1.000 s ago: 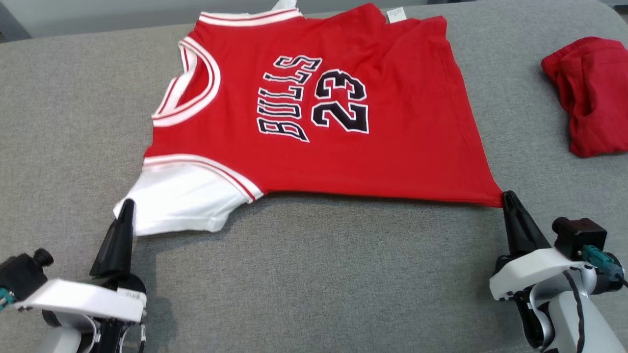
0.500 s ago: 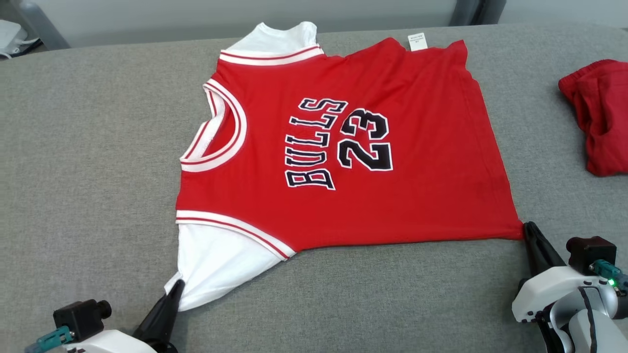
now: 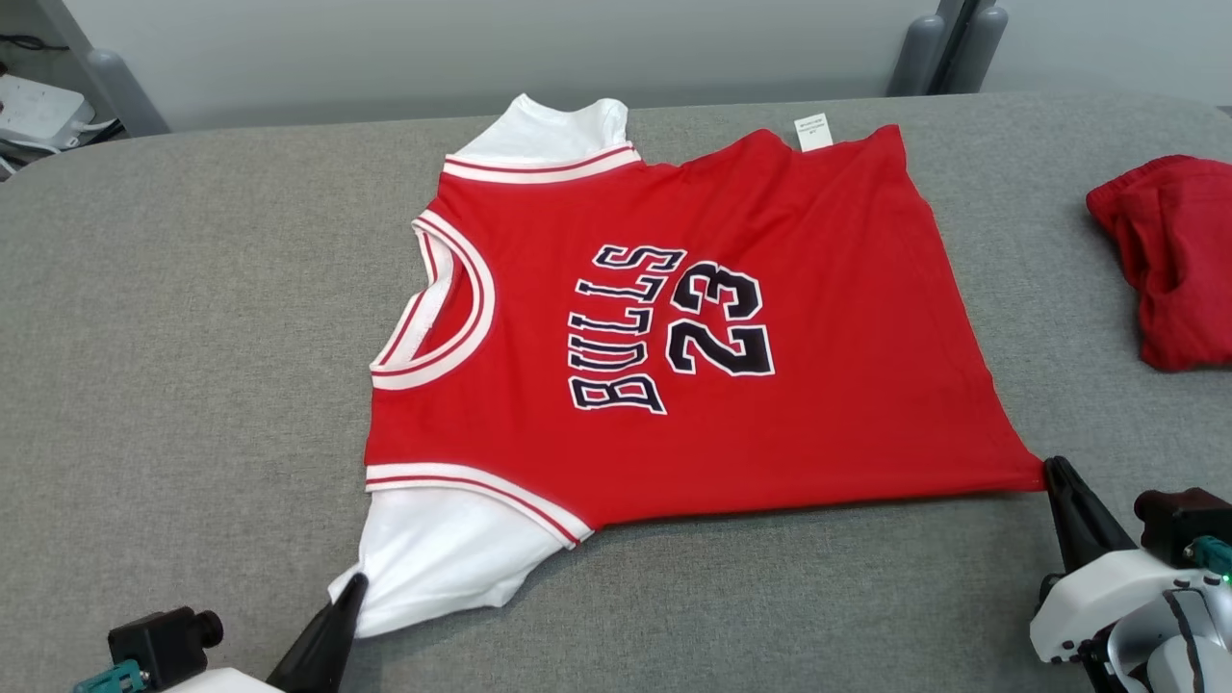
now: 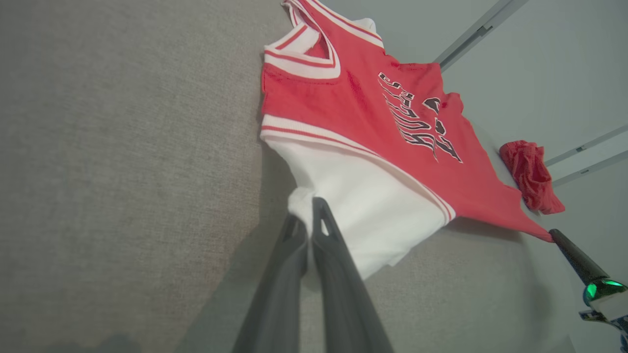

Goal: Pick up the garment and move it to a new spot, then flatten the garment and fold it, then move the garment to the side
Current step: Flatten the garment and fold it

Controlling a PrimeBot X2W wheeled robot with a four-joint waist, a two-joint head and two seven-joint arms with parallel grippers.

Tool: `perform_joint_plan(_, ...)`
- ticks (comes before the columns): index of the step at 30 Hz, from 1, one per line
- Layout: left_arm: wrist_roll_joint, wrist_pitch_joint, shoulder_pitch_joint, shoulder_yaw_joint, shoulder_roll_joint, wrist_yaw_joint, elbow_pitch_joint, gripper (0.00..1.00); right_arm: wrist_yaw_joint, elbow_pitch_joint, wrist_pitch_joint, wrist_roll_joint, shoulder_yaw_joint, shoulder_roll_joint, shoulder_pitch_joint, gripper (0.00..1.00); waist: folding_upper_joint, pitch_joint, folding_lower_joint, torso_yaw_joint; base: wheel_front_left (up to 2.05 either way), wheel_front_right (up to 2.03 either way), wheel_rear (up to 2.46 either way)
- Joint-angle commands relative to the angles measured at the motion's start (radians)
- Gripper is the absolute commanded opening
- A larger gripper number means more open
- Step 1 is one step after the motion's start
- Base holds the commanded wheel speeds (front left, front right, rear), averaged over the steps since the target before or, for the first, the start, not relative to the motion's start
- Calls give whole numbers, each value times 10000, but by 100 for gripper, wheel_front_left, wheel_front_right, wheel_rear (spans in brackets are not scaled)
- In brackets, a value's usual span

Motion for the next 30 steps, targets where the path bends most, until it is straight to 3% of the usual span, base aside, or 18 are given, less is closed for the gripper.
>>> perform_joint_plan(1, -105, 68, -42, 396, 316, 121, -223, 0, -15, -148, -24, -51, 131, -210, 195, 0, -1, -33, 0, -44, 0, 0, 0)
perform_joint_plan(7, -170, 684, 65, 66, 325, 429, 171, 0, -15, 450, 149, 133, 306, -92, 259, 0, -1, -99, 0, -35, 0, 0, 0)
perform_joint_plan(16, -180, 372, -544, -6, -216, 250, 1447, 0, -15, 1279, 5, 200, 643, -7, -110, 0, -1, 90, 0, -75, 0, 0, 0)
perform_joint_plan(17, -149, 293, -607, 12, -251, 259, 1578, 15, -15, 1345, -17, 193, 656, 11, -164, 0, -1, 101, 0, -84, 0, 0, 0)
perform_joint_plan(18, -119, 224, -656, 25, -284, 277, 1698, 44, -15, 1403, -41, 190, 657, 30, -212, 10, -1, 108, 0, -95, 0, 0, 0)
perform_joint_plan(19, -89, 163, -697, 33, -310, 298, 1802, 100, -15, 1446, -73, 176, 645, 45, -252, 35, -1, 113, 0, -104, 0, 0, 0)
perform_joint_plan(20, -54, 112, -731, 38, -326, 323, 1892, 100, -15, 1487, -100, 161, 639, 63, -284, 47, -1, 117, 0, -113, 0, 0, 0)
perform_joint_plan(21, -54, 112, -731, 38, -326, 323, 1892, 100, -15, 1487, -100, 161, 639, 63, -284, 47, -1, 117, 0, -113, 0, 0, 0)
perform_joint_plan(22, -30, 61, -764, 59, -318, 342, 2014, 100, -15, 1536, -155, 128, 589, 83, -341, 100, -1, 121, 0, -125, 0, 0, 0)
perform_joint_plan(27, 9, -111, -675, 331, -67, 582, 2087, 100, -15, 1419, -236, -36, 385, -23, -455, 100, -1, 97, 0, -146, 0, 0, 0)
perform_joint_plan(30, 128, -628, -564, 804, 262, 832, 1900, 100, -15, 641, -273, -420, -195, -70, -601, 100, -1, 50, 0, -164, 0, 0, 0)
